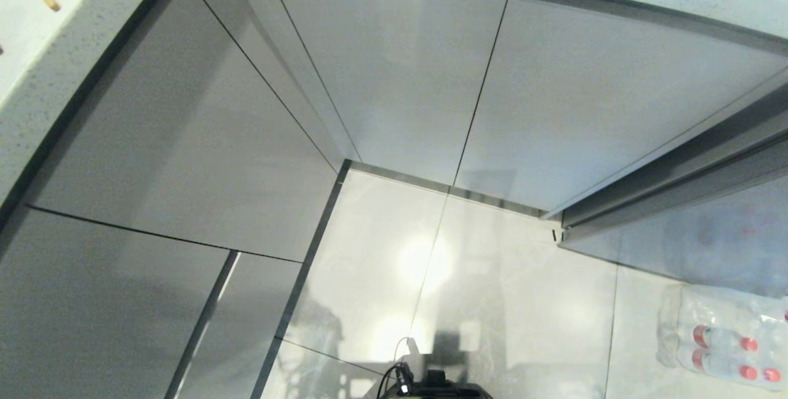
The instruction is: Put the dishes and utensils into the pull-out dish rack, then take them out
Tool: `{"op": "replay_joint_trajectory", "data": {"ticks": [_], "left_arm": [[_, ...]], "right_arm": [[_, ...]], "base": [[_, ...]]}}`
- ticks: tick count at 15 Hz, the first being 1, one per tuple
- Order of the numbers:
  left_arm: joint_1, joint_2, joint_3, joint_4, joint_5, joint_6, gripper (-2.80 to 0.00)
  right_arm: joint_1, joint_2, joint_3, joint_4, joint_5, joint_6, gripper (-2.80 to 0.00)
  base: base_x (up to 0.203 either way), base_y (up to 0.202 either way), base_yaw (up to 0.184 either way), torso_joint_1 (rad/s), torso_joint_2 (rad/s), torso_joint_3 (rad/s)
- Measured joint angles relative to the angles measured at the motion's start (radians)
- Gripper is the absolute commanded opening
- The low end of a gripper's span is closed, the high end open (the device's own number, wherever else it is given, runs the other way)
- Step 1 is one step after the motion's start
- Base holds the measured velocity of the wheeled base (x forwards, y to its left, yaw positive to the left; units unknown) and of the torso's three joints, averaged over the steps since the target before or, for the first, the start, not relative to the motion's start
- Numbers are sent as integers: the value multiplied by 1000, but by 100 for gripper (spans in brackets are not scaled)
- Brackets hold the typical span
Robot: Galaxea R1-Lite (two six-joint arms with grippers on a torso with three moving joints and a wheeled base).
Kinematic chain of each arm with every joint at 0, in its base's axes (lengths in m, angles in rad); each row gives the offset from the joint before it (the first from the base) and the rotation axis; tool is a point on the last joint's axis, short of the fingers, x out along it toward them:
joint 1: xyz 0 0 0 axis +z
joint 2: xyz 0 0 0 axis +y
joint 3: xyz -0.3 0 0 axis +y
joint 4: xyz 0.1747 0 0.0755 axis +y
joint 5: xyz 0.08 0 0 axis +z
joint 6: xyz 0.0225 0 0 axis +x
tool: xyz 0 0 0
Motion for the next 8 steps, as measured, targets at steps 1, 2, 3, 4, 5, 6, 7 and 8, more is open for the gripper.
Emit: {"op": "replay_joint_trajectory", "data": {"ticks": [1,2,3,4,5,6,7,8], "left_arm": [[57,-73,54,0,-64,41,-280],[104,-148,113,0,-108,77,-280],[143,-220,174,0,-141,104,-280],[181,-298,244,0,-173,131,-280],[217,-375,327,-1,-196,155,-280],[246,-442,404,-2,-210,174,-280],[268,-514,493,-7,-221,195,-280],[281,-578,580,-11,-227,217,-280]], "right_arm": [[0,0,0,0,0,0,-280],[0,0,0,0,0,0,-280],[0,0,0,0,0,0,-280],[0,0,0,0,0,0,-280],[0,0,0,0,0,0,-280],[0,0,0,0,0,0,-280],[-1,0,0,0,0,0,-280],[-1,0,0,0,0,0,-280]], "base": [[0,0,0,0,0,0],[0,0,0,0,0,0],[0,0,0,0,0,0],[0,0,0,0,0,0],[0,0,0,0,0,0],[0,0,0,0,0,0],[0,0,0,0,0,0],[0,0,0,0,0,0]]}}
